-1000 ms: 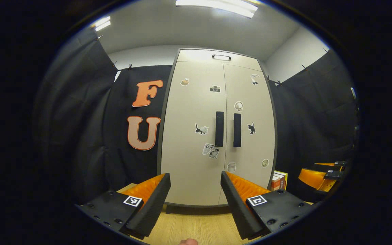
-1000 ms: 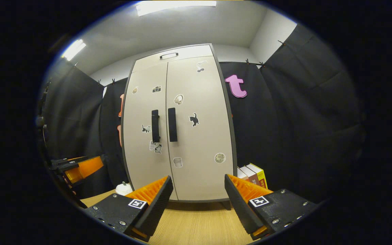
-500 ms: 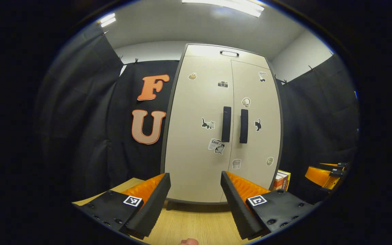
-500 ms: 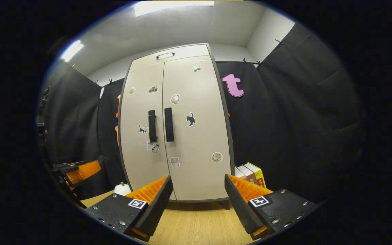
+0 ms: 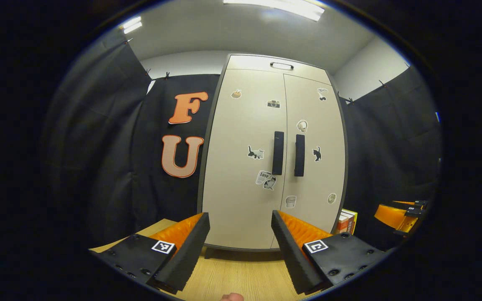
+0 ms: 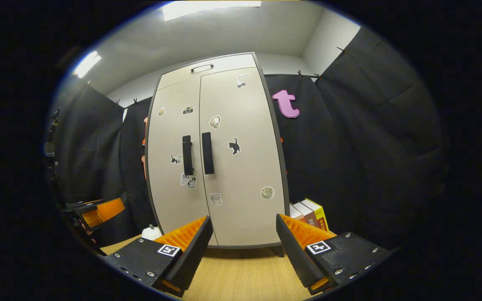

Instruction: Grab one shoe with the right hand and put it into the shoe cabinet, grab the other shoe with the left hand and put it into the shoe cabinet; then close the right door with the right hand and the left door with the left hand.

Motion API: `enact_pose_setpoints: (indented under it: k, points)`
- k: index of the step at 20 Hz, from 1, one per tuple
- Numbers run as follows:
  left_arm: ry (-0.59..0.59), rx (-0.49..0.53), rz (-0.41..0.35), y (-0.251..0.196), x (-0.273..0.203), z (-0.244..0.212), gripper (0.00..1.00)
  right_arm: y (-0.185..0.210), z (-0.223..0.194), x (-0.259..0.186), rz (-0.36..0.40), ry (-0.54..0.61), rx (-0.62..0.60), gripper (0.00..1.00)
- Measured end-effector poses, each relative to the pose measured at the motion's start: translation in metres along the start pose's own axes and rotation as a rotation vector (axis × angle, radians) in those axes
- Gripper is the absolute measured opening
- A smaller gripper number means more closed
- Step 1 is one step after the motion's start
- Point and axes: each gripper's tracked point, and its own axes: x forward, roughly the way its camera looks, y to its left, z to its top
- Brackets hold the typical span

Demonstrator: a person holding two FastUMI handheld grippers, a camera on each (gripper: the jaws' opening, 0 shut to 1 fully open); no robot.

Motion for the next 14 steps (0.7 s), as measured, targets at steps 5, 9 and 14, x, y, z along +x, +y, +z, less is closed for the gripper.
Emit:
enact_pose_setpoints:
  k: [5,9,14]
  points:
    - [-0.001,0.004,-0.002,-0.0019,0.0005,0.0007,0.94,-0.0028,0.0017,-0.0003,-0.006,-0.004,-0.008,0.94]
    - [-0.008,0.008,-0.001,-0.0015,0.0004,0.0031,0.96,-0.0032,0.0019,0.0001,-0.007,-0.004,-0.004,0.94]
    - [-0.005,0.006,0.002,-0.0006,0.0019,0.0018,0.96,-0.0033,-0.0002,0.0013,-0.007,-0.001,-0.003,0.94]
